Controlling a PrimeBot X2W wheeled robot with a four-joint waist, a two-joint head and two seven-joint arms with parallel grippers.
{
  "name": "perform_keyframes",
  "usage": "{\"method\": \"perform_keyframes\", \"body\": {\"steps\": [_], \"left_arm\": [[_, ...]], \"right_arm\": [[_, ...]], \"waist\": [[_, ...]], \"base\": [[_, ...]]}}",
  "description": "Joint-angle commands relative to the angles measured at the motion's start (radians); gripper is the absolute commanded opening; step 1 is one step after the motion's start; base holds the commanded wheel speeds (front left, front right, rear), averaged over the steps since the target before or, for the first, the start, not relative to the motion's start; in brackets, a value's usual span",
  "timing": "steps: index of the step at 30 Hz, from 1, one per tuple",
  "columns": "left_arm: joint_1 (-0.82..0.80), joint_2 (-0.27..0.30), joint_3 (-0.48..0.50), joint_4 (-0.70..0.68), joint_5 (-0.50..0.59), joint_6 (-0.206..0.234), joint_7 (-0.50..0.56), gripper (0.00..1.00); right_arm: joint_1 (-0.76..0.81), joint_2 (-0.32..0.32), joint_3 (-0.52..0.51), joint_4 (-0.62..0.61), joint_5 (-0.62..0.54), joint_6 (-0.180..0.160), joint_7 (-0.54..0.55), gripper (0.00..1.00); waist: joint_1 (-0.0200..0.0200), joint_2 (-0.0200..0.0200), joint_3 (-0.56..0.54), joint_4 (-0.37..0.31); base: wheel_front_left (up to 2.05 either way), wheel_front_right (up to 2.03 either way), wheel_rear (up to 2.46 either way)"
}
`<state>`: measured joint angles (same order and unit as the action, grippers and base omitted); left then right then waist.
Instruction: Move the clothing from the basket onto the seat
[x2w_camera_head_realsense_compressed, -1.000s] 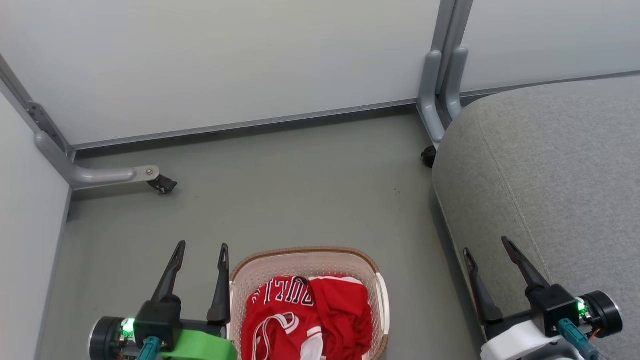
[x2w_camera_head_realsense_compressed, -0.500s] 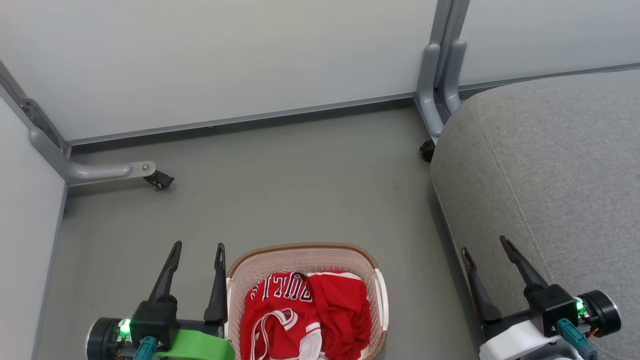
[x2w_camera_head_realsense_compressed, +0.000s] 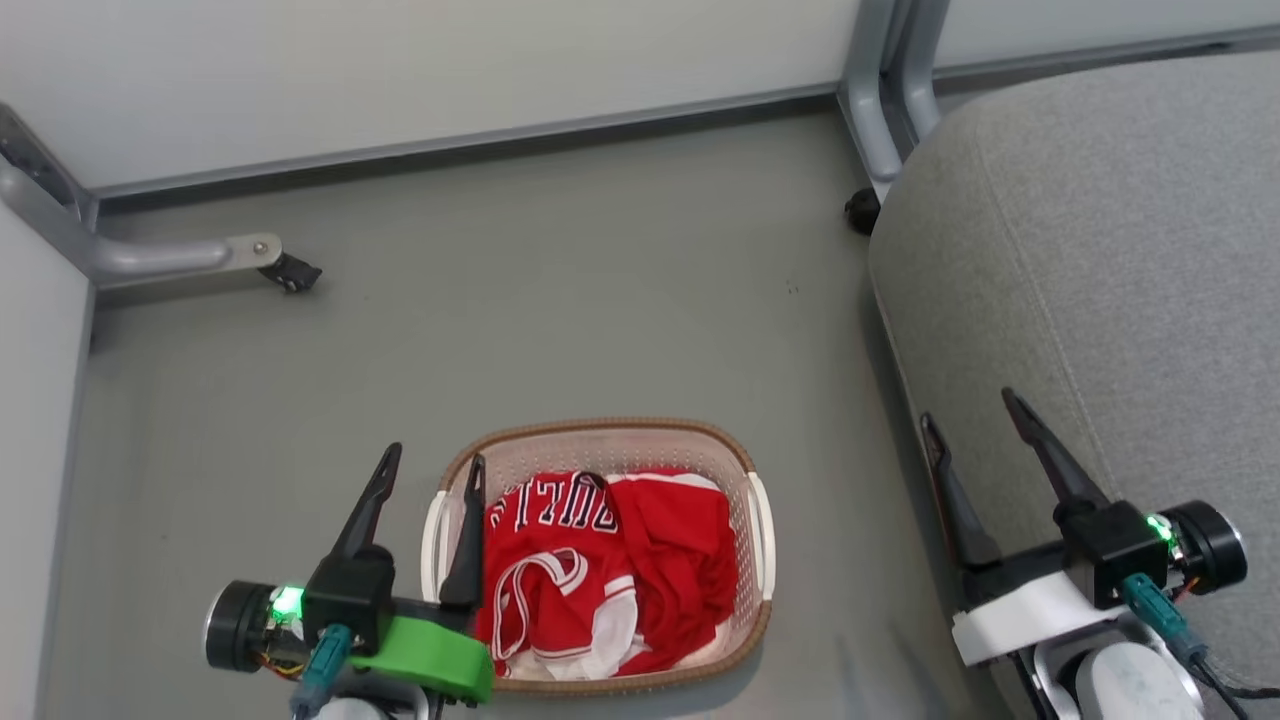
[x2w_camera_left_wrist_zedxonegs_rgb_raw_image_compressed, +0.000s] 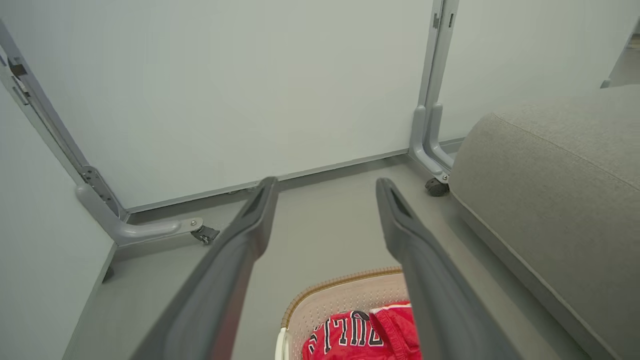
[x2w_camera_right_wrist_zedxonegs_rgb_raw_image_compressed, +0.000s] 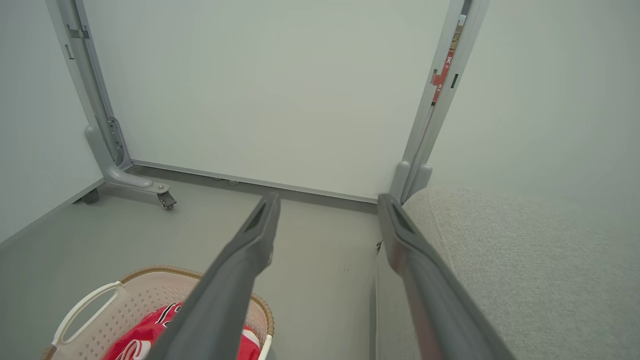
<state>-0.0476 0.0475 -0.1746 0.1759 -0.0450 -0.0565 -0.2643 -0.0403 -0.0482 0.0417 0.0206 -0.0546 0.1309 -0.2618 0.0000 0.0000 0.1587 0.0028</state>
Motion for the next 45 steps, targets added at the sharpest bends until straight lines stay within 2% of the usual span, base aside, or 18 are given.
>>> {"method": "perform_keyframes", "body": {"steps": [1,8,18,23,29,39,45], "left_arm": [[-0.036,0.006,-0.005,0.023,0.007,-0.011,-0.001,1.0],[-0.191,0.031,-0.044,0.179,0.049,-0.042,0.0,1.0],[-0.462,0.108,-0.268,0.455,0.124,-0.073,0.0,1.0],[-0.585,0.151,-0.426,0.574,0.163,-0.075,0.0,1.0],[-0.717,0.191,-0.629,0.724,0.19,-0.075,0.0,1.0],[-0.85,0.21,-0.82,0.928,0.204,-0.075,0.0,1.0],[-0.92,0.207,-0.871,1.024,0.228,-0.072,0.004,1.0]], "right_arm": [[-0.028,-0.004,-0.004,-0.007,-0.008,0.0,-0.005,1.0],[-0.125,-0.003,-0.02,-0.025,0.0,0.0,-0.005,1.0],[-0.253,-0.004,-0.019,-0.047,0.02,0.0,-0.005,1.0],[-0.29,-0.003,-0.012,-0.056,0.041,0.0,-0.005,1.0],[-0.323,-0.003,0.004,-0.06,0.065,0.0,-0.005,1.0],[-0.345,-0.003,0.036,-0.069,0.13,0.0,-0.005,1.0],[-0.366,-0.003,0.042,-0.078,0.152,0.0,-0.005,1.0]], "waist": [[0.0,0.0,0.107,-0.01],[0.0,0.0,0.269,-0.021],[0.0,0.0,0.471,-0.05],[0.0,0.0,0.553,-0.084],[0.0,0.0,0.634,-0.134],[0.0,0.0,0.72,-0.196],[0.0,0.0,0.768,-0.208]], "base": [[0.0,0.0,0.0],[0.0,0.0,0.0],[0.0,0.0,0.0],[0.0,0.0,0.0],[0.0,0.0,0.0],[0.0,0.0,0.0],[0.0,0.0,0.0]]}}
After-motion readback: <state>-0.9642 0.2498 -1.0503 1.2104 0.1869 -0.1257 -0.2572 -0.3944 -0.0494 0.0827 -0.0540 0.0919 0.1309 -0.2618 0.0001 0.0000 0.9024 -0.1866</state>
